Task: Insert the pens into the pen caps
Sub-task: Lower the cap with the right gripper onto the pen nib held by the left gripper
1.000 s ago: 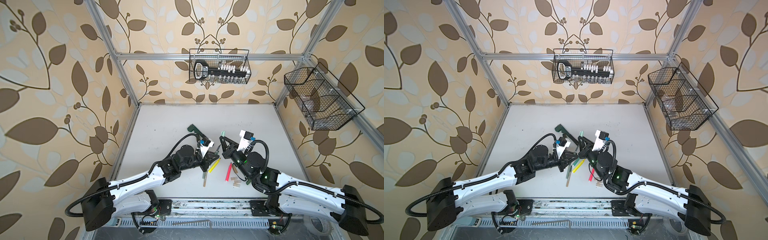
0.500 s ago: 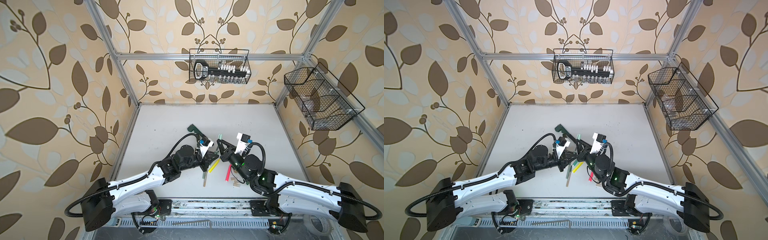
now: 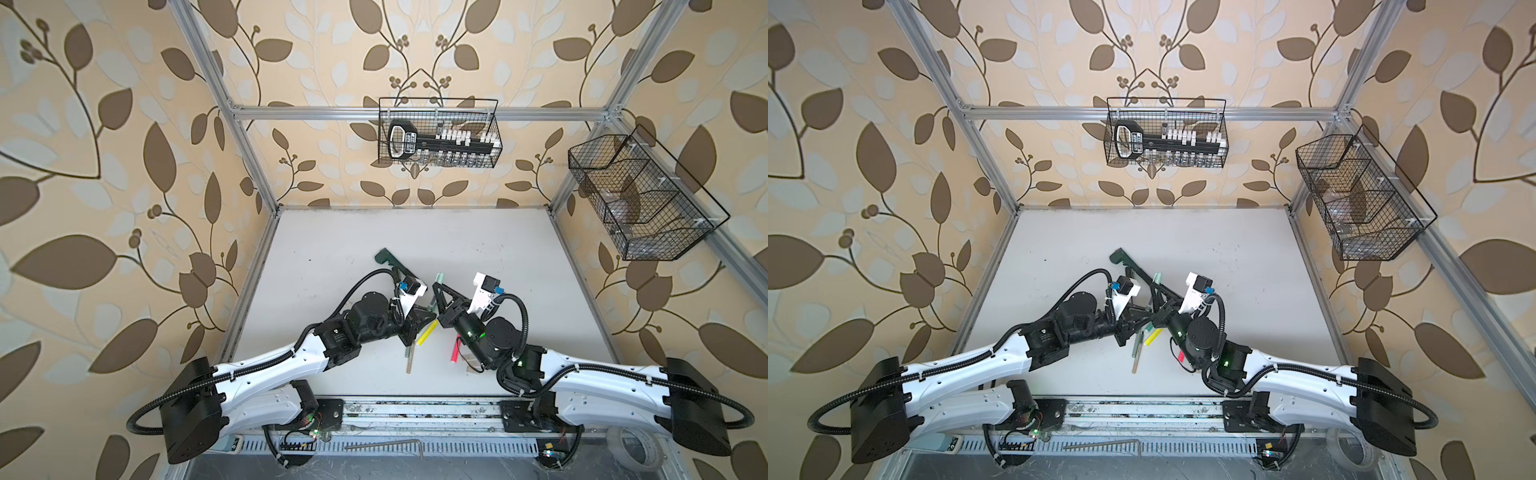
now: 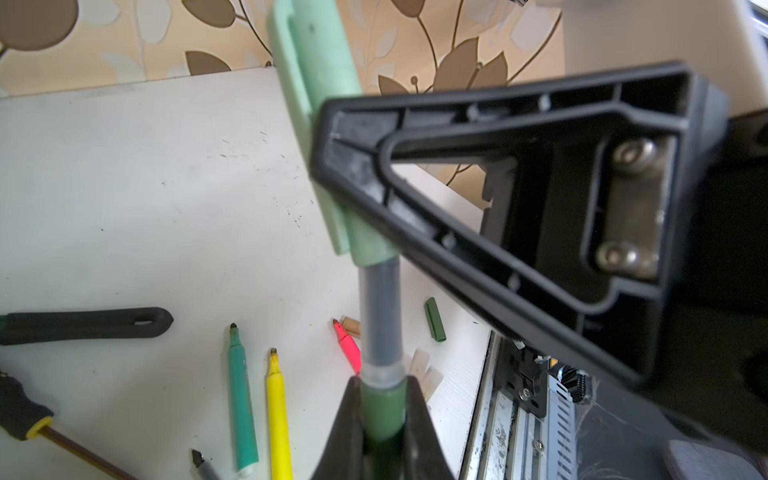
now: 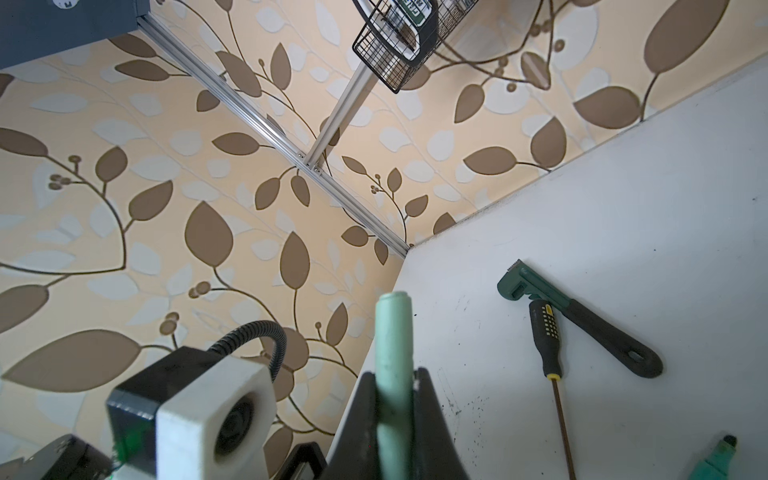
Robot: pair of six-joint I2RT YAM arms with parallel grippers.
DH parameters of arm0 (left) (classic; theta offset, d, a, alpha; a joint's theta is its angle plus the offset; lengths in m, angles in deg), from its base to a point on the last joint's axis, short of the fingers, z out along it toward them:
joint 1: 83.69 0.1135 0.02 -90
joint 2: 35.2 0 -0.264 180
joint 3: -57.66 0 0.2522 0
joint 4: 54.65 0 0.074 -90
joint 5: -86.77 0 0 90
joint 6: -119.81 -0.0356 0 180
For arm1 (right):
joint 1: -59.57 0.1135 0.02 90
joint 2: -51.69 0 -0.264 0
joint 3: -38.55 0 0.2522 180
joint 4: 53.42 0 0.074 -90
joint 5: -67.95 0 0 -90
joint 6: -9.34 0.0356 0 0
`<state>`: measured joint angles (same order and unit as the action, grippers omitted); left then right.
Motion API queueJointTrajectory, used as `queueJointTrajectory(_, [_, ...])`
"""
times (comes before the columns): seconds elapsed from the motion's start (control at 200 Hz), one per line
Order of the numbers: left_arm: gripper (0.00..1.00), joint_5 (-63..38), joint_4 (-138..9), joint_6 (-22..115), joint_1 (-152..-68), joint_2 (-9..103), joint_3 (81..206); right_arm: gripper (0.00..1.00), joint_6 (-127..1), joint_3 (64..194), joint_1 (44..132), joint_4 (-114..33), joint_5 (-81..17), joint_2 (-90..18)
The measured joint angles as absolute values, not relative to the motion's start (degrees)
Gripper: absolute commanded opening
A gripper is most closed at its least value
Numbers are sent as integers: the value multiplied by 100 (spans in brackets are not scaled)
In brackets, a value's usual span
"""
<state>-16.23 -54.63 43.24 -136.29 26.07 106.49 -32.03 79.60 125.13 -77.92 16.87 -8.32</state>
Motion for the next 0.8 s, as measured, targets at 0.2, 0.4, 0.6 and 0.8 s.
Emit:
queueJointTrajectory(0.2, [0, -1625, -5583, 4437, -13629, 2618, 10649, 0, -3118, 7877, 12821, -8032, 2238, -1055])
queueJointTrajectory(0.4, [0, -1616, -5671, 4529, -13696, 2618, 10649, 0, -3096, 7796, 13090, -8100, 2640, -1097])
queueJointTrajectory(0.6, [0, -1579, -5771, 4562, -13690, 2590, 10649, 0, -3029, 7796, 13398, -8091, 2950, -1341])
queueJointTrajectory(0.8, [0, -1629, -5883, 4527, -13701, 2494, 10590, 16, -2924, 7796, 13591, -8041, 3158, -1400])
